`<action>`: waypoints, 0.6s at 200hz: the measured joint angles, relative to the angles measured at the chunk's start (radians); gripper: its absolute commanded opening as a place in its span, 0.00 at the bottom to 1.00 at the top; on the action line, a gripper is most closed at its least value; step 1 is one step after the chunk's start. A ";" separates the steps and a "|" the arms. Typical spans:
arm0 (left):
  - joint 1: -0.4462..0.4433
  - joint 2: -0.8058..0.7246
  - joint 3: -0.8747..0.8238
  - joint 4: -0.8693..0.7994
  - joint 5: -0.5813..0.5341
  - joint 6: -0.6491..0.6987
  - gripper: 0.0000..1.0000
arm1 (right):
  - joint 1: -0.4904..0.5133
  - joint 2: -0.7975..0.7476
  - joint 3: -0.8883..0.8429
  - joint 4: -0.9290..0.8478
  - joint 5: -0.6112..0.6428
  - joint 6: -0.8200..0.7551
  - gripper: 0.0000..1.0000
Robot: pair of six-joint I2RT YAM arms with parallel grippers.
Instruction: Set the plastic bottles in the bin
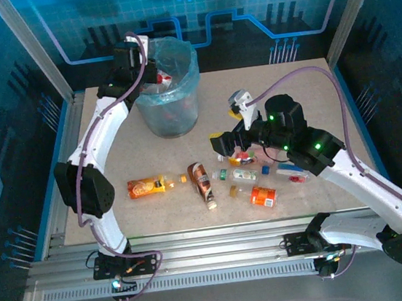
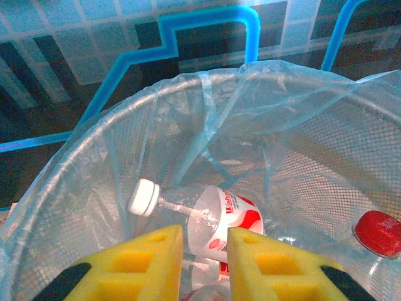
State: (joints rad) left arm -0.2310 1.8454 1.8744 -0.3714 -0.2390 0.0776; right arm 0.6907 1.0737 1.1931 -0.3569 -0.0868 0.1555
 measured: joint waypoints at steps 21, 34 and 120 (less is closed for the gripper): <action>0.000 -0.006 -0.013 -0.005 0.001 0.000 0.24 | 0.000 0.000 0.000 0.000 0.000 0.000 1.00; 0.000 -0.006 -0.013 -0.016 0.009 -0.003 0.24 | 0.000 0.000 0.000 0.000 -0.001 0.000 1.00; -0.055 0.026 0.292 -0.296 0.107 -0.050 0.21 | 0.000 0.000 0.000 0.000 -0.004 0.000 1.00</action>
State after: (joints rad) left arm -0.2859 1.8717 2.1662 -0.6678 -0.1322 0.0273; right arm 0.6907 1.0740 1.1931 -0.3569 -0.0906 0.1558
